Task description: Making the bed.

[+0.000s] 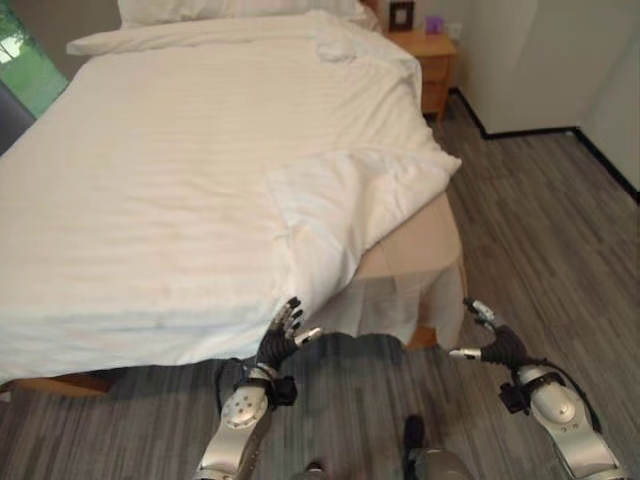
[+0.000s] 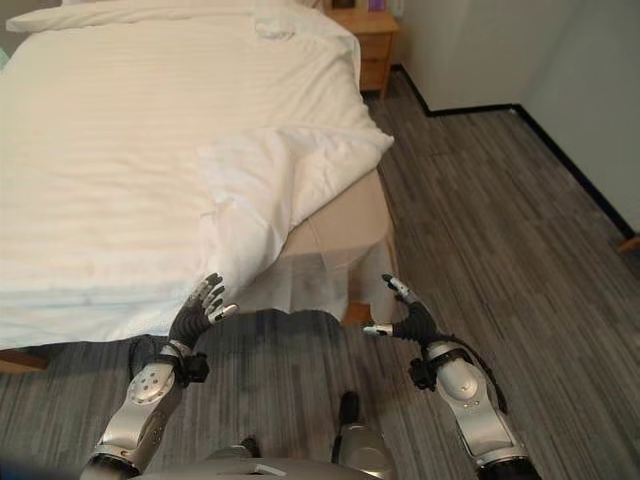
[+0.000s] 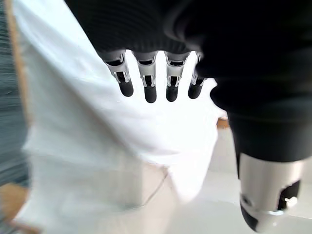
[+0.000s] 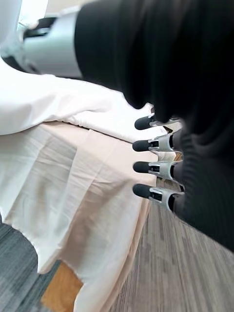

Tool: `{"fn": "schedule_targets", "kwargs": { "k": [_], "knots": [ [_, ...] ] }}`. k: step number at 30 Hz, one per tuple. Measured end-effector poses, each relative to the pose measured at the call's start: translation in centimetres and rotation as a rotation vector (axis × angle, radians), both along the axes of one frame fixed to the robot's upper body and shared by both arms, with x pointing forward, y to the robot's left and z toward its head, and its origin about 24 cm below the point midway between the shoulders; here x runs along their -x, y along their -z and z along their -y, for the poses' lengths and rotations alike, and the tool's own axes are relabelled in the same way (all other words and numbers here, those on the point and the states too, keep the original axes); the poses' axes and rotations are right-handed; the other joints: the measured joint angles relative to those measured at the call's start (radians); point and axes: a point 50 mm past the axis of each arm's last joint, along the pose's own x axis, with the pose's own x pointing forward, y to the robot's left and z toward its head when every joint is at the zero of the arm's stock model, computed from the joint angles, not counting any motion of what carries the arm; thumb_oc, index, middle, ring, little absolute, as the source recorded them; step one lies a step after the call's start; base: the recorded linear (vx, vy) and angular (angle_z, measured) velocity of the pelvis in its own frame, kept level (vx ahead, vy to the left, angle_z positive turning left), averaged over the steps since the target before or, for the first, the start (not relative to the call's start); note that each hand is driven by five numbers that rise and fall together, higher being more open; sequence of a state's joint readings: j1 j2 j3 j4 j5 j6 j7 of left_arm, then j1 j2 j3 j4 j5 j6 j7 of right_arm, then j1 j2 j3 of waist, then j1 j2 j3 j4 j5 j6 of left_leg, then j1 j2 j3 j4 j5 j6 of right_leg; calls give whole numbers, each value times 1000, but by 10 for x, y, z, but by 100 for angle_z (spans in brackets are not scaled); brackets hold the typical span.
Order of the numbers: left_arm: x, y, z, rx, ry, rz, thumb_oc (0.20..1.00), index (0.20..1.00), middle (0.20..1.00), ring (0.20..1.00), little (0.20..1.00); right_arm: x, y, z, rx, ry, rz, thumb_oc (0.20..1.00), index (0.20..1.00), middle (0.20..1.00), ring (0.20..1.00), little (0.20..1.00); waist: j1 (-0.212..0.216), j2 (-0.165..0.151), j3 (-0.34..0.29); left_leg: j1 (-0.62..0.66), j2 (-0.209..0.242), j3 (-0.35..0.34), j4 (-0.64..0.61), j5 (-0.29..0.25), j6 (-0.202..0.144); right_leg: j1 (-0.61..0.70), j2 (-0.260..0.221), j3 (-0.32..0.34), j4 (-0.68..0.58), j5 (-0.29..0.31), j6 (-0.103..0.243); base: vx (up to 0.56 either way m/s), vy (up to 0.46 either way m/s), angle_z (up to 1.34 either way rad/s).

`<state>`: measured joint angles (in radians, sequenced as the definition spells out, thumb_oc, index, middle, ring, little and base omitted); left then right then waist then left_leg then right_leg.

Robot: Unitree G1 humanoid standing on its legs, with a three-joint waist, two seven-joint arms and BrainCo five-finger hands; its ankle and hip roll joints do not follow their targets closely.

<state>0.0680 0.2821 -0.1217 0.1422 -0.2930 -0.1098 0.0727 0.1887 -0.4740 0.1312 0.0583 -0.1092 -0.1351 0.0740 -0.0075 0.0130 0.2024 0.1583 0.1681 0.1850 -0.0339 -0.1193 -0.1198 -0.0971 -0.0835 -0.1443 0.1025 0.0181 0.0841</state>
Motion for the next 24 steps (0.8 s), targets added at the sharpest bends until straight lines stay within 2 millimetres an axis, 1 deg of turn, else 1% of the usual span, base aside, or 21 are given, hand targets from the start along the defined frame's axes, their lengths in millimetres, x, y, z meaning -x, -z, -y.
{"fn": "schedule_targets", "kwargs": {
  "k": [1,2,3,4,5,8,9,10,11,12,13,14,15,16,17,18,19,20,21,22,24],
  "knots": [
    [-11,-18,-9,-35,-59,74,1000,1000,1000,1000,1000,6,11,1,2,11,-57,1000,1000,1000,1000,1000,-9,0,1,8,2,-12,1,2,3,-8,-9,-15,38,-31,0,251,-361,32],
    [-14,-33,-18,-60,-110,139,1000,1000,1000,1000,1000,7,13,-1,5,-2,-68,1000,1000,1000,1000,1000,-11,10,0,10,3,-8,1,3,2,-18,-7,-10,58,-44,-1,276,-388,19],
    [-17,-46,-25,-91,-154,197,1000,1000,1000,1000,1000,7,12,-2,7,-11,-68,1000,1000,1000,1000,1000,-14,13,-3,9,6,-9,2,8,-4,-19,-4,-10,61,-51,2,140,-283,-2],
    [-23,-70,-37,-130,-237,310,1000,1000,1000,1000,1000,8,12,0,15,-16,-73,1000,1000,1000,1000,1000,-18,35,-11,10,15,-9,3,11,-6,-8,6,-17,47,-47,-6,172,-404,4],
    [-27,-80,-41,-149,-268,355,1000,1000,1000,1000,1000,9,13,1,19,-14,-80,1000,1000,1000,1000,1000,-18,47,-9,18,14,-8,7,14,-9,9,10,-18,32,-38,-14,86,-406,6],
    [-45,-114,-44,-238,-345,495,1000,1000,1000,1000,1000,18,18,-1,18,-58,-122,1000,1000,1000,1000,1000,-18,25,-3,-121,-7,-8,285,36,-32,48,-34,-23,-3,-43,-23,56,-358,22],
    [-49,-123,-42,-261,-371,533,1000,1000,1000,1000,1000,22,18,-1,20,-71,-130,1000,1000,1000,1000,1000,-24,21,-1,-140,-4,-2,344,63,-41,86,-45,-35,-41,-39,-30,156,-409,22],
    [-51,-124,-40,-287,-379,542,1000,1000,1000,1000,1000,26,21,0,24,-75,-144,1000,1000,1000,1000,1000,-36,17,2,-143,-4,0,362,85,-38,100,-30,-46,-53,-38,-37,159,-404,27],
    [-61,-130,-35,-374,-386,560,1000,1000,1000,1000,1000,31,23,1,27,-88,-159,1000,1000,1000,1000,1000,-51,17,4,-161,4,31,406,114,-48,113,-35,-44,-48,-67,-45,207,-182,13],
    [-65,-133,-35,-444,-394,568,1000,1000,1000,1000,1000,32,24,0,27,-100,-167,1000,1000,1000,1000,1000,-57,5,8,-156,21,84,422,140,-53,121,-38,-32,-59,-74,-47,274,-39,-7],
    [-65,-136,-38,-532,-410,586,1000,1000,1000,1000,1000,32,23,-1,24,-110,-167,1000,1000,1000,1000,1000,-68,-22,17,-161,28,135,417,148,-50,137,-39,-23,-83,-51,-62,263,-40,-21],
    [-67,-137,-38,-607,-416,591,1000,1000,1000,1000,1000,33,23,-4,23,-120,-166,1000,1000,1000,1000,1000,-78,-26,17,-151,14,163,371,137,-63,156,-38,-18,-119,-47,-63,284,26,-30],
    [-74,-138,-36,-691,-407,588,1000,1000,1000,1000,1000,33,21,-3,30,-129,-165,1000,1000,1000,1000,1000,-77,-33,17,-133,-8,159,274,135,-67,159,-42,-12,-140,-22,-67,257,87,-21],
    [-81,-143,-33,-799,-408,598,1000,1000,1000,1000,1000,34,22,-5,40,-157,-175,1000,1000,1000,1000,1000,-102,-27,15,-142,-31,165,159,140,-64,163,-24,-2,-164,-10,-67,283,111,-29],
    [-86,-141,-29,-900,-387,591,1000,1000,1000,1000,1000,35,23,-5,38,-160,-181,1000,1000,1000,1000,1000,-110,-22,11,-121,-41,156,58,152,-47,173,-17,-2,-192,-10,-54,152,78,-28],
    [-90,-137,-27,-996,-357,570,1000,1000,1000,1000,1000,36,23,-5,38,-164,-180,1000,1000,1000,1000,1000,-118,0,4,-108,-49,166,-34,173,-22,180,-2,1,-199,0,-61,91,49,-18],
    [-94,-130,-25,-1069,-335,540,1000,1000,1000,1000,1000,37,24,-6,31,-165,-179,1000,1000,1000,1000,1000,-140,12,6,-107,-45,170,-62,187,-6,192,10,-9,-199,0,-61,114,26,-19],
    [-96,-114,-24,-1165,-303,478,1000,1000,1000,1000,1000,41,25,-5,32,-169,-188,1000,1000,1000,1000,1000,-173,31,-4,-103,-40,186,-61,203,15,194,29,-2,-200,-11,-54,166,40,-23],
    [-96,-104,-25,-1205,-285,438,1000,1000,1000,1000,1000,44,25,-3,41,-178,-196,1000,1000,1000,1000,1000,-185,48,-14,-102,-40,177,-63,208,18,192,38,11,-200,-14,-50,120,26,-31],
    [-100,-93,-27,-1280,-269,383,1000,1000,1000,1000,1000,50,26,0,47,-175,-209,1000,1000,1000,1000,1000,-234,74,-16,-103,-32,215,-67,194,44,192,52,16,-200,-19,-44,133,30,-14],
    [-106,-79,-34,-1356,-254,288,1000,1000,1000,1000,1000,63,28,-3,10,-178,-238,1000,1000,1000,1000,1000,-257,59,-16,-99,-58,218,-63,193,47,190,28,23,-201,-17,-33,104,19,-11]
  ]
}}
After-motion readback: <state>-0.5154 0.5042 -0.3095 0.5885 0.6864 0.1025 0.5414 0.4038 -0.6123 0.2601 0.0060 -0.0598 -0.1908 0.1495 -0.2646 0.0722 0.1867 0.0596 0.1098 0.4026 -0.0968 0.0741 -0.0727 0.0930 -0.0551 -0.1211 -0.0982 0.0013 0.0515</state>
